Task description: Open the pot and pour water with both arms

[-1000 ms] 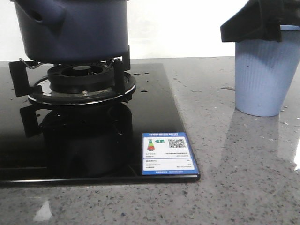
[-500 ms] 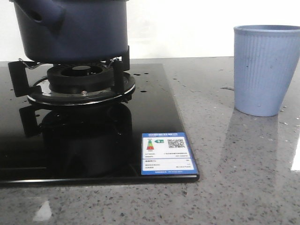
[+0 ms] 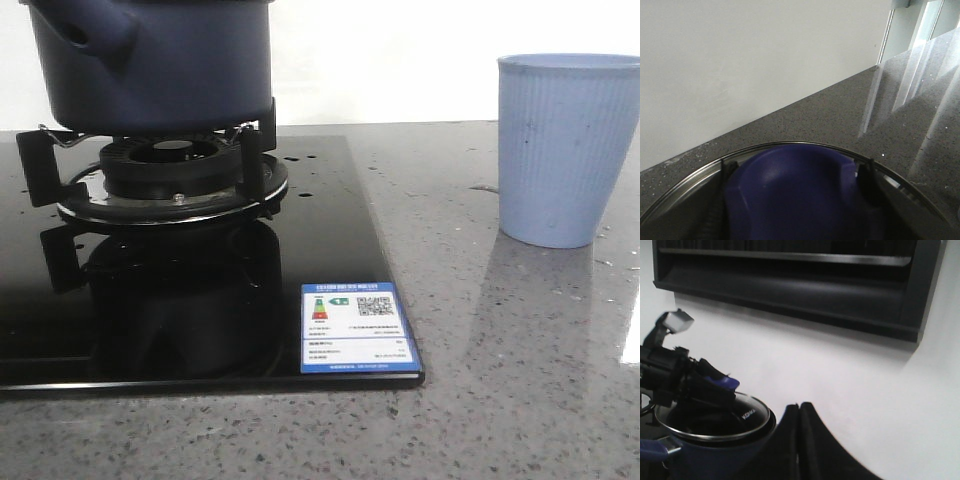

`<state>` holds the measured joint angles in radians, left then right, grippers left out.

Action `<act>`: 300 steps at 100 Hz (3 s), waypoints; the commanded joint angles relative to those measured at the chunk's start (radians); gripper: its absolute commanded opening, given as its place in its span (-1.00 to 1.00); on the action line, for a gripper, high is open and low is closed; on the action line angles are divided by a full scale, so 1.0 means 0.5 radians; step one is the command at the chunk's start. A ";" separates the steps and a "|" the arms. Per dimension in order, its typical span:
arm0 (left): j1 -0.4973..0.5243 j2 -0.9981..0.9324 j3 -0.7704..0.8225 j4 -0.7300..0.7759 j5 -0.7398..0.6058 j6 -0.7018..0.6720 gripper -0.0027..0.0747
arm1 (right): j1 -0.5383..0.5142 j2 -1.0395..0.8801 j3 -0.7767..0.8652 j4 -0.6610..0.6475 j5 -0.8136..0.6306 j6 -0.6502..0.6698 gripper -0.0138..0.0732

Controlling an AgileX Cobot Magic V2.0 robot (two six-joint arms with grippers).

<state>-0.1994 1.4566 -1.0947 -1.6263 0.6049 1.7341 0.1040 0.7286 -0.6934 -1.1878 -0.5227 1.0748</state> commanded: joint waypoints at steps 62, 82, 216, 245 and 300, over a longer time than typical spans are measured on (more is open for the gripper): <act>-0.015 0.003 -0.084 -0.247 0.042 0.163 0.21 | -0.009 -0.102 -0.067 -0.027 -0.084 0.167 -0.84; -0.015 -0.035 -0.118 -0.356 0.071 0.172 0.63 | -0.009 -0.102 -0.063 -0.035 -0.079 0.167 -0.84; -0.015 -2.766 1.622 0.345 -0.424 -0.742 -0.98 | 0.197 -1.143 0.930 -0.508 0.345 0.587 -0.84; -0.015 -2.766 1.622 0.275 -0.397 -0.742 -0.98 | 0.197 -1.143 0.930 -0.508 0.218 0.587 -0.84; -0.015 -2.762 1.638 0.455 -0.576 -0.742 -0.98 | 0.197 -1.143 0.930 -0.508 0.218 0.587 -0.84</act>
<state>-0.2032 0.0640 -0.2572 -1.4173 0.3827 1.3756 0.2007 0.1472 -0.2044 -1.4679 -0.4119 1.3650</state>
